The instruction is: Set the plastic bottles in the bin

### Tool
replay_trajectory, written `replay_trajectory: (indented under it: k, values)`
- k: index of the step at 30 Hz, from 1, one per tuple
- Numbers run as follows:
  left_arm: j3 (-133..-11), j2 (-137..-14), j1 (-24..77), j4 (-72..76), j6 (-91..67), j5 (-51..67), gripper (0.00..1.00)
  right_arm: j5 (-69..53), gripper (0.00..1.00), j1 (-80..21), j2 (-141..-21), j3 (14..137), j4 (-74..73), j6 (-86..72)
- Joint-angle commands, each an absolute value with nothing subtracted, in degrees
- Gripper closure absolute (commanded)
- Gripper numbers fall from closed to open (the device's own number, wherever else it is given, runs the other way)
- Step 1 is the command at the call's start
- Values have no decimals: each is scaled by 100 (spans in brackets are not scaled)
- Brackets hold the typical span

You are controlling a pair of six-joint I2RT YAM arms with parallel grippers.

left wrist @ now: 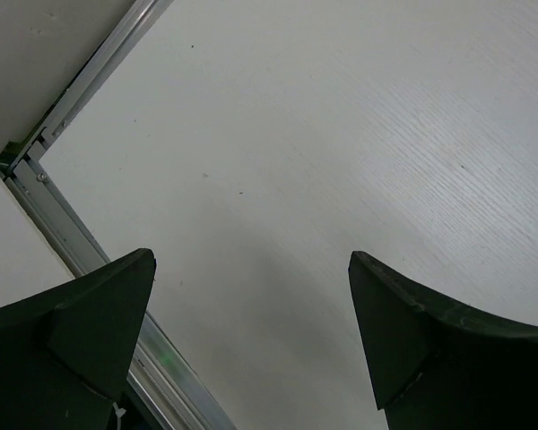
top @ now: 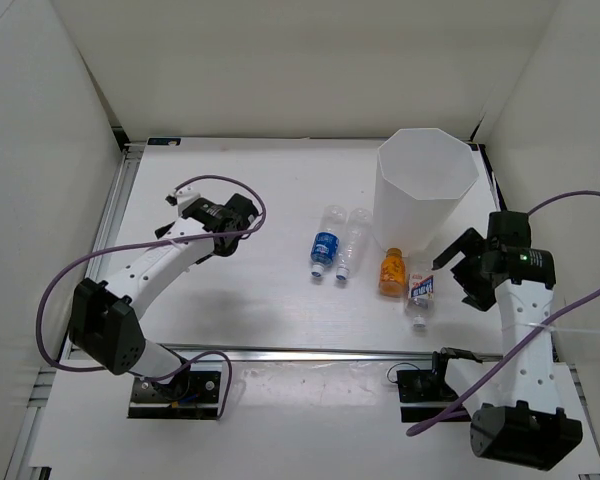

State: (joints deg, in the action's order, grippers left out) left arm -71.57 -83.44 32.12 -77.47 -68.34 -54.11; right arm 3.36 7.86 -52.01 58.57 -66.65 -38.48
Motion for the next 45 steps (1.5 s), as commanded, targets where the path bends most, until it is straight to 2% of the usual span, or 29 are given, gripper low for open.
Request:
replay_trajectory:
  k: [1, 8, 14, 23, 28, 32, 35, 45]
  values:
    - [-7137, -8323, 3305, -8147, -6794, -5546, 0, -604, 0, 809, -5422, 6064, -6321, -3324]
    - [-6962, -8201, 3437, -8147, -6741, -5651, 0, -1467, 0, 809, -5913, 5494, -5441, -3514]
    - [-6636, -8147, 3437, -8147, -6794, -5651, 0, -1082, 0, 624, -6433, 5361, -4861, -3806]
    - [-6583, -8147, 3497, -8147, -6794, -5651, 0, -300, 0, 449, -7197, 5256, -4965, -3990]
    - [-6530, -8147, 3551, -8147, -6794, -5651, 0, 324, 0, 159, -7838, 5834, -5352, -3693]
    - [-6530, -8200, 3551, -8147, -6794, -5651, 0, 1315, 0, -315, -8401, 6678, -5774, -3516]
    - [-6530, -8252, 3551, -8086, -6794, -5651, 0, 1625, 0, -500, -8612, 6793, -5774, -3516]
    - [-6531, -8306, 3656, -8086, -6794, -5651, 0, 1705, 0, -501, -8789, 6144, -5511, -3762]
